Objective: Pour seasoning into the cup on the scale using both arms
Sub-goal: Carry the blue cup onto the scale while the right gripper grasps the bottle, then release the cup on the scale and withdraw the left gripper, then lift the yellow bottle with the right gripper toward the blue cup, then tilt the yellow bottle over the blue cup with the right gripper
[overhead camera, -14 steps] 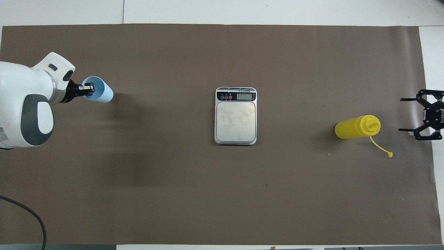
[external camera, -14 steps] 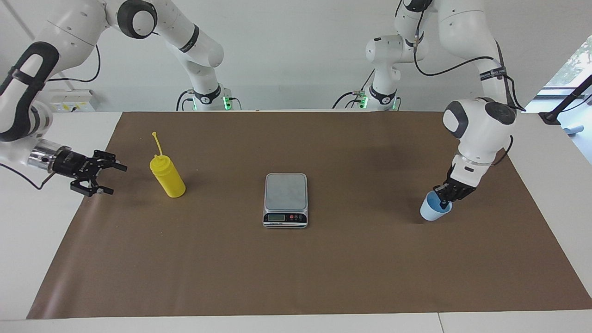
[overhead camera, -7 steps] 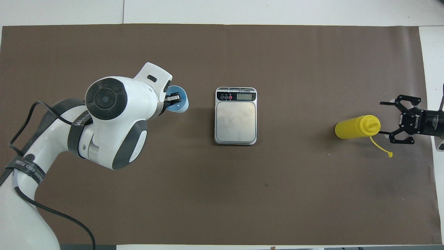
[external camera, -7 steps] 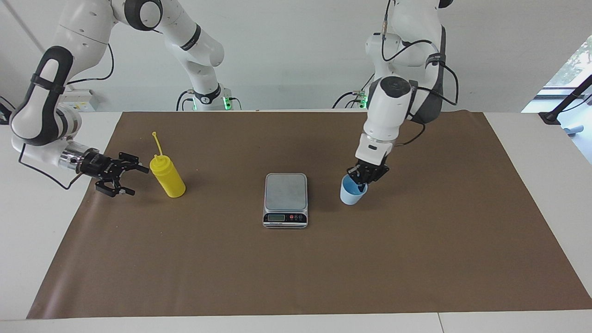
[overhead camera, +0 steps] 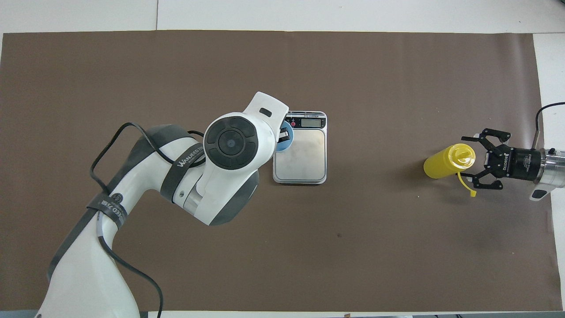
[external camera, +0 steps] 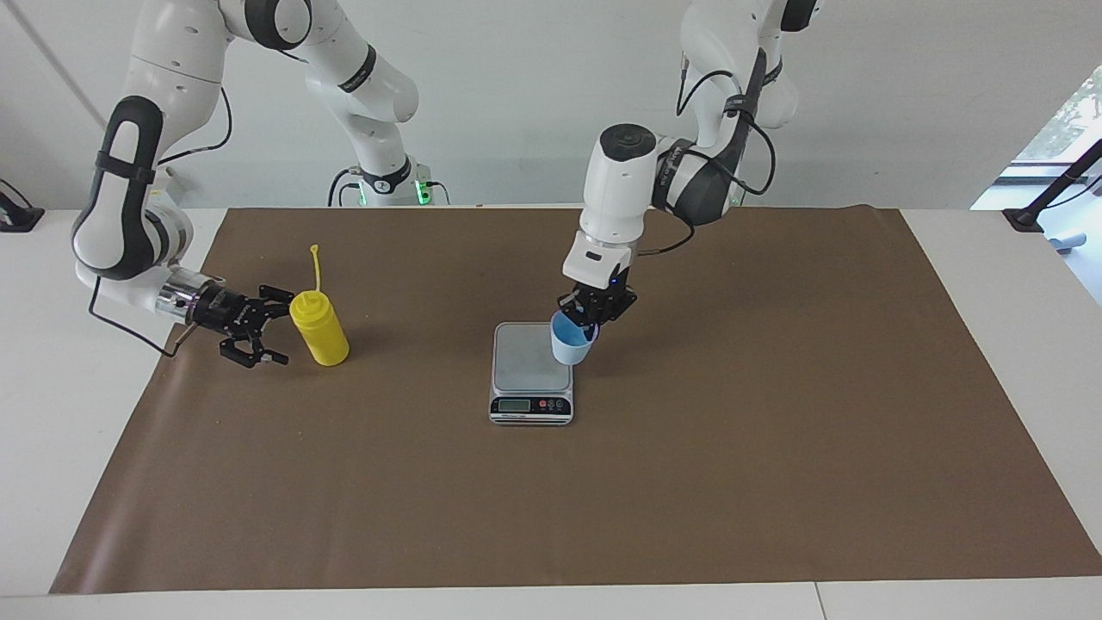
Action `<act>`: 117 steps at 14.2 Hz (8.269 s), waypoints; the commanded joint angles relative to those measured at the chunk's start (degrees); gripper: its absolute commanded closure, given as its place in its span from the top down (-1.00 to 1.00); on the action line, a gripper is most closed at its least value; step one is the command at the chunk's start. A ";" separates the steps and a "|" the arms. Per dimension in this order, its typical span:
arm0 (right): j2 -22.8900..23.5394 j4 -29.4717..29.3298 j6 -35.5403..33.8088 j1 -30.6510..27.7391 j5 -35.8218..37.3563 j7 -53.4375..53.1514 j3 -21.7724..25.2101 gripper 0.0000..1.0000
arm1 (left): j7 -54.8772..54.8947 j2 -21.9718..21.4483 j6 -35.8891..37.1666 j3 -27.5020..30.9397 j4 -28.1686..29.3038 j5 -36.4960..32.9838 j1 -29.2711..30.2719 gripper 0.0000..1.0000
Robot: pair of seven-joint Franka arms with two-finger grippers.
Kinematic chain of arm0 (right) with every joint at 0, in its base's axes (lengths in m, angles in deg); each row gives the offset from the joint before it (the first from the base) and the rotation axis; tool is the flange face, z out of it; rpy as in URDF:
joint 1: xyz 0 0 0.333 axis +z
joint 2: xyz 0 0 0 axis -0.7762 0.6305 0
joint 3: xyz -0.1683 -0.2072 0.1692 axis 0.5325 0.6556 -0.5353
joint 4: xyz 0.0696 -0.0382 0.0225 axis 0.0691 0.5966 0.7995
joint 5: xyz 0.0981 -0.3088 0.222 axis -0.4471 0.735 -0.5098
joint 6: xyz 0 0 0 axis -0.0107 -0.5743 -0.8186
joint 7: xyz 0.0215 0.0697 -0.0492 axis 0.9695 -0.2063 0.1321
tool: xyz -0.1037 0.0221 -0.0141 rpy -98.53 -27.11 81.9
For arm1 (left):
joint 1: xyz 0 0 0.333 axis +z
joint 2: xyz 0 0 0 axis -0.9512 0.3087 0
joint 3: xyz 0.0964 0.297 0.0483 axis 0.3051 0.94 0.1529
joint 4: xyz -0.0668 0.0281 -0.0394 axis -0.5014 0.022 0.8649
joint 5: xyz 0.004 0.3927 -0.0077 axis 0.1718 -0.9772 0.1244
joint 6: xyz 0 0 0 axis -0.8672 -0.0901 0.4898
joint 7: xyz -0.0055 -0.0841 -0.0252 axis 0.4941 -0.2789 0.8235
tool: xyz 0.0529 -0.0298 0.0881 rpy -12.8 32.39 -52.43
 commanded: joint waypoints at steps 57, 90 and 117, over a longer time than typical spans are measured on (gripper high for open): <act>-9.17 -7.67 33.72 33.92 21.00 -49.88 -0.16 -1.00 | 55.66 -19.17 37.82 1.31 -6.28 5.15 37.38 1.00; 3.93 -31.41 12.29 48.96 68.30 -65.90 -0.42 -1.00 | 55.30 -19.26 37.73 0.95 -6.01 4.97 37.38 1.00; 10.79 -44.15 -1.43 51.61 76.41 -67.75 -0.42 -1.00 | 55.30 -19.26 37.73 1.04 -6.01 4.97 37.29 1.00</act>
